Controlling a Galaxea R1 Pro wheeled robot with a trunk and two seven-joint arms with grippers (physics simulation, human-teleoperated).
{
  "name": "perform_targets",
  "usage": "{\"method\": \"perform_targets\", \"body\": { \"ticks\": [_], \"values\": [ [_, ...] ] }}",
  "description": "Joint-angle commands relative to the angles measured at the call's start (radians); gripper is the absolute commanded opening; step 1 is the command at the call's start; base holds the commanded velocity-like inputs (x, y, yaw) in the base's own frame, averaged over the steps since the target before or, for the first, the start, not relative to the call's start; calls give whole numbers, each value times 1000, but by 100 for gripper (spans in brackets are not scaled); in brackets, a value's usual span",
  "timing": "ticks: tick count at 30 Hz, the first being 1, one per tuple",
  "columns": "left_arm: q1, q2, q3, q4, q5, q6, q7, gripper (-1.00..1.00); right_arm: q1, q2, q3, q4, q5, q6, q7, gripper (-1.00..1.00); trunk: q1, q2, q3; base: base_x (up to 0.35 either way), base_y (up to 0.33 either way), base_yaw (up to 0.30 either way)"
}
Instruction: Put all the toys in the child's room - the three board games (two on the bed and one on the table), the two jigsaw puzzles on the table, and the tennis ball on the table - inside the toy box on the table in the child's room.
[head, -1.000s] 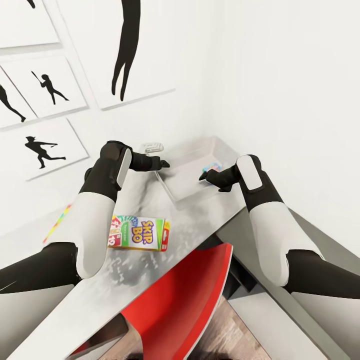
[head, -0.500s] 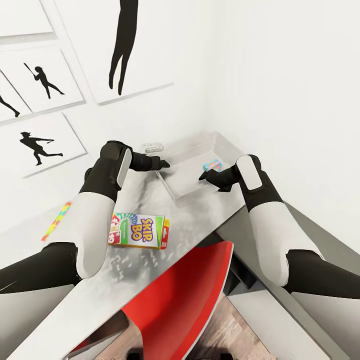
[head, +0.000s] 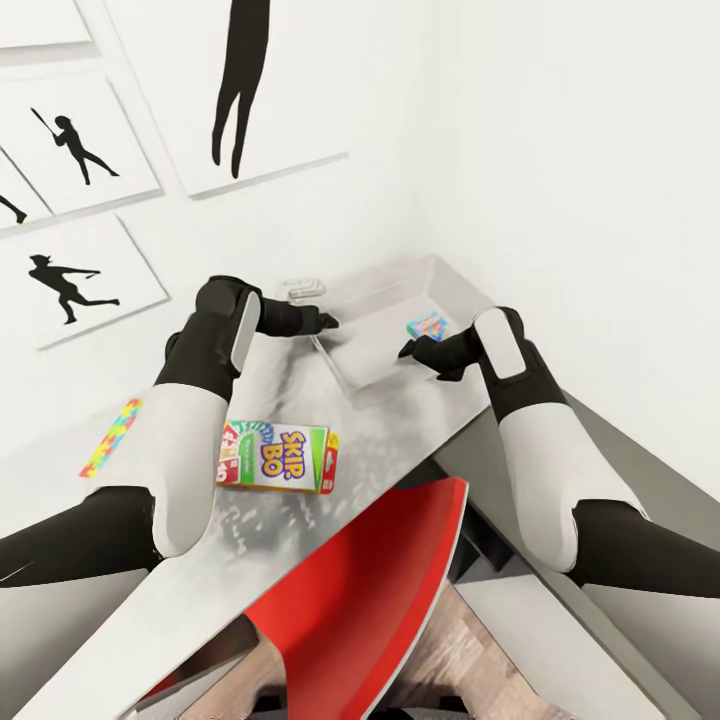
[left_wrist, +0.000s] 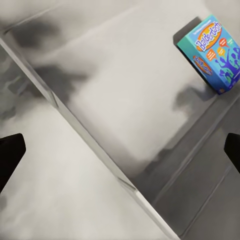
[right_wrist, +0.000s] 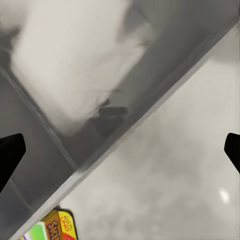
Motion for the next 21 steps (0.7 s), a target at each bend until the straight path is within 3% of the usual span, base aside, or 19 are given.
{"method": "perform_targets", "body": {
  "ticks": [1, 21],
  "values": [
    [-1, -1, 5, -2, -10, 4, -10, 100, -1, 1, -3, -4, -10, 2, -10, 100, 1, -2, -3, 0, 0, 0],
    [-1, -1, -1, -11, -10, 4, -13, 100, -1, 1, -3, -20, -10, 2, -6, 100, 1, -2, -17, 0, 0, 0]
  ]
}}
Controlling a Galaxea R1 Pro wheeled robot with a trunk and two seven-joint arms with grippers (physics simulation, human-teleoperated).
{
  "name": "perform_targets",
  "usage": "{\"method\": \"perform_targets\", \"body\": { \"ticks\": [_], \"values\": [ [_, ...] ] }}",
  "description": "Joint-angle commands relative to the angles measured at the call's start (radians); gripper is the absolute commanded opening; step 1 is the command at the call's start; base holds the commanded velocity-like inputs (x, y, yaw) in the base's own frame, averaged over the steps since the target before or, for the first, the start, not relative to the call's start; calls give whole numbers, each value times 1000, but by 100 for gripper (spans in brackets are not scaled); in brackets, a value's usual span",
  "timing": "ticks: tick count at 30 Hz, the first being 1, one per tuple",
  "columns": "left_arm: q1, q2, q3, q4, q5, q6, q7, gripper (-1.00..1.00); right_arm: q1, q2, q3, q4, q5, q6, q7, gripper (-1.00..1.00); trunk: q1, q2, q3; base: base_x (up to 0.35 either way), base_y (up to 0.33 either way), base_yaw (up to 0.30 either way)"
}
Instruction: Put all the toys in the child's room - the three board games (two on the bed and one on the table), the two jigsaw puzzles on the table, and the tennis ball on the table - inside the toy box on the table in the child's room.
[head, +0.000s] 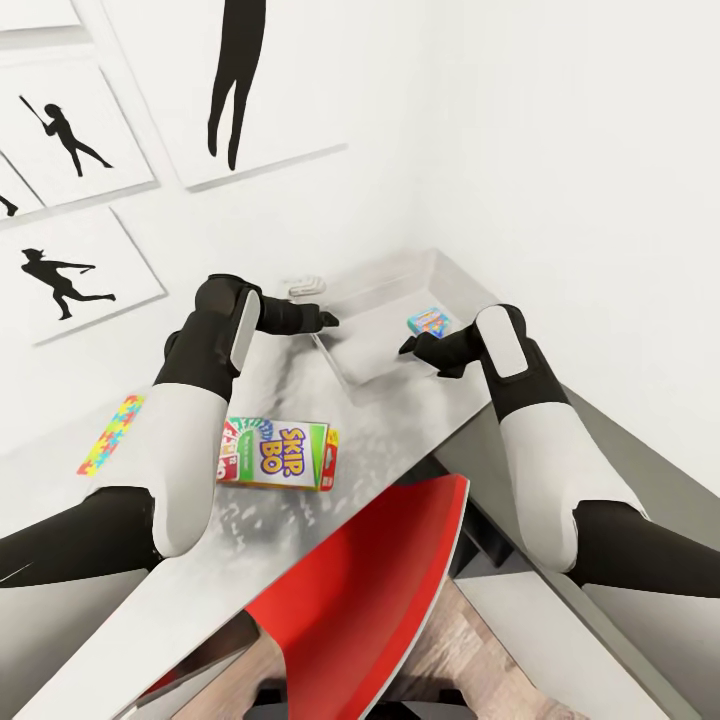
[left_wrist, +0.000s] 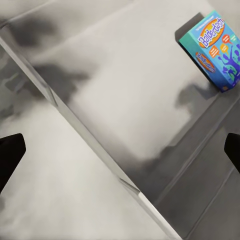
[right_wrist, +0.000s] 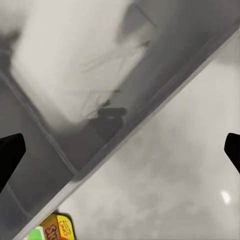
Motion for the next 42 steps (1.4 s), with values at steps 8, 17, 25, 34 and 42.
{"method": "perform_targets", "body": {
  "ticks": [8, 17, 25, 34, 42],
  "values": [
    [-1, -1, 3, 3, -11, 4, -8, 100, -1, 1, -3, -1, -10, 2, -10, 100, 1, -2, -2, 0, 0, 0],
    [-1, -1, -42, 37, -11, -2, 1, 100, -1, 2, -3, -2, -10, 2, -10, 100, 1, -2, -2, 0, 0, 0],
    [-1, -1, -62, 78, -12, -8, 3, 100, -1, 2, -3, -2, -10, 2, -10, 100, 1, -2, -2, 0, 0, 0],
    [-1, -1, -67, 90, -12, -10, 4, 100, -1, 2, -3, -2, -10, 2, -10, 100, 1, -2, -2, 0, 0, 0],
    [-1, -1, -69, 91, -12, -13, 4, 100, -1, 2, -3, -2, -10, 2, -11, 100, 1, -2, -2, 0, 0, 0]
  ]
}}
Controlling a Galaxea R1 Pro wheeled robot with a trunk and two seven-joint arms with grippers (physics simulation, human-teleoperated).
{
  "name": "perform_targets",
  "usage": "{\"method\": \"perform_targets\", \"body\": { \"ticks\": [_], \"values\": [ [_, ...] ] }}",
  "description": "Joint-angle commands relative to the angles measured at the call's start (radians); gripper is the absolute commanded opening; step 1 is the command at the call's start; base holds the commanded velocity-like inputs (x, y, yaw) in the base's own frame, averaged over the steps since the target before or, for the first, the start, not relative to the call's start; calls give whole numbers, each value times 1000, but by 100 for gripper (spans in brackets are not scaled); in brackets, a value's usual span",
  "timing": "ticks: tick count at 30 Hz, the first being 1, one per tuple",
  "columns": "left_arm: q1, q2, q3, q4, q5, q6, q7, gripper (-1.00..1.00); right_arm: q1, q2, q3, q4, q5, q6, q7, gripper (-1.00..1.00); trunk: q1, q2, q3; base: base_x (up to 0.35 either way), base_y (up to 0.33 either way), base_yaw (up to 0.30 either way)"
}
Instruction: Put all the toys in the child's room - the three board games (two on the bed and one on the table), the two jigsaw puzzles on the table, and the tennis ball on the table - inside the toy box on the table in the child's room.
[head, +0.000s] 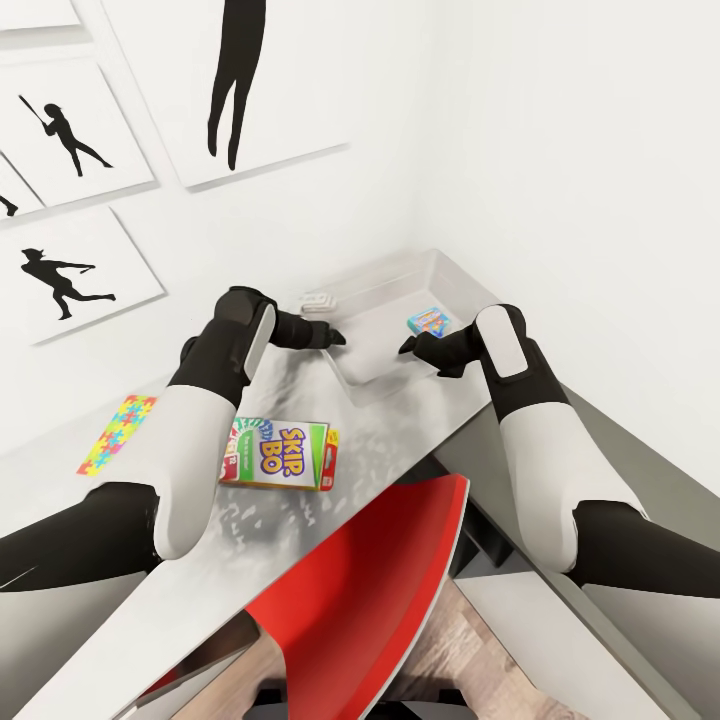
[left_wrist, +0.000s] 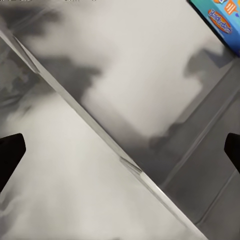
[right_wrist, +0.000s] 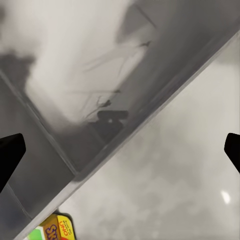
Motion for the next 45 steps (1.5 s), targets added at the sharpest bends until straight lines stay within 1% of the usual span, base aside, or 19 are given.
{"method": "perform_targets", "body": {
  "ticks": [1, 17, 21, 24, 30, 45],
  "values": [
    [-1, -1, 1, -1, -10, 1, -9, 100, -1, 1, -3, -1, -10, 2, -11, 100, 1, -2, -2, 0, 0, 0],
    [-1, -1, -3, 4, -10, -21, -8, 100, -1, 1, -3, -1, -10, 2, -10, 100, 1, -2, -2, 0, 0, 0],
    [-1, -1, -3, 18, -11, -27, -8, 100, -1, 1, -3, -1, -10, 2, -11, 100, 1, -2, -2, 0, 0, 0],
    [-1, -1, -4, 35, -11, -44, -7, 100, -1, 1, -3, -1, -10, 2, -10, 100, 1, -2, -2, 0, 0, 0],
    [-1, -1, -4, 46, -11, -57, -7, 100, -1, 1, -3, -1, -10, 2, -11, 100, 1, -2, -2, 0, 0, 0],
    [-1, -1, -5, 52, -11, -63, -6, 100, -1, 1, -3, -1, -10, 2, -11, 100, 1, -2, -2, 0, 0, 0]
  ]
}}
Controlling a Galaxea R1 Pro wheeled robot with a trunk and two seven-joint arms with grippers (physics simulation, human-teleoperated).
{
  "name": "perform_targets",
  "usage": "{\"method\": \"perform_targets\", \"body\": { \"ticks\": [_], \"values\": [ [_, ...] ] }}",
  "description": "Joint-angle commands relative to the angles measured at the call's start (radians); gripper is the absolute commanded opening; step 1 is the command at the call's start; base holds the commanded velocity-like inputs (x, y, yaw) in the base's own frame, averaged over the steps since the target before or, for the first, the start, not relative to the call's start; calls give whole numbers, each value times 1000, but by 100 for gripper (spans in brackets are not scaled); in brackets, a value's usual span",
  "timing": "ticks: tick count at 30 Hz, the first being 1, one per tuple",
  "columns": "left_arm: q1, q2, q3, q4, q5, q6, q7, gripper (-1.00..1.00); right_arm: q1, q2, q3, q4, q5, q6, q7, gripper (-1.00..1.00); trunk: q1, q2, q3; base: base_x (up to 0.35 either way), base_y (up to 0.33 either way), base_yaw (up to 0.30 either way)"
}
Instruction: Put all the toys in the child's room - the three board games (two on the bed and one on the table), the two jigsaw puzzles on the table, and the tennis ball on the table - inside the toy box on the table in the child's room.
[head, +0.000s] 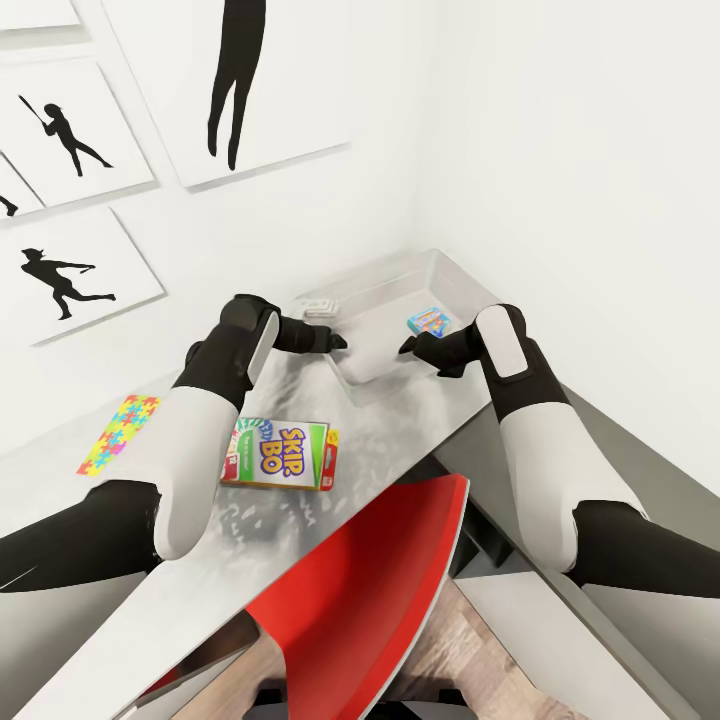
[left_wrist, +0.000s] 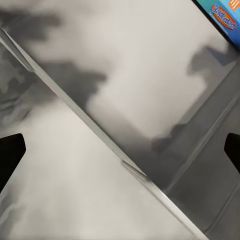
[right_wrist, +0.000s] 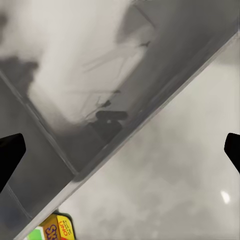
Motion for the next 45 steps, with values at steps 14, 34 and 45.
{"method": "perform_targets", "body": {
  "ticks": [14, 34, 45],
  "values": [
    [0, 0, 1, 42, -11, -21, -8, 100, -1, 1, -4, -1, -10, 2, -10, 100, 1, -2, -2, 0, 0, 0],
    [0, 0, -4, 50, -11, -32, -8, 100, -1, 1, -3, -1, -10, 2, -10, 100, 1, -2, -2, 0, 0, 0],
    [-1, 0, -5, 49, -11, -33, -8, 100, -1, 1, -4, -1, -10, 2, -10, 100, 1, -2, -2, 0, 0, 0]
  ]
}}
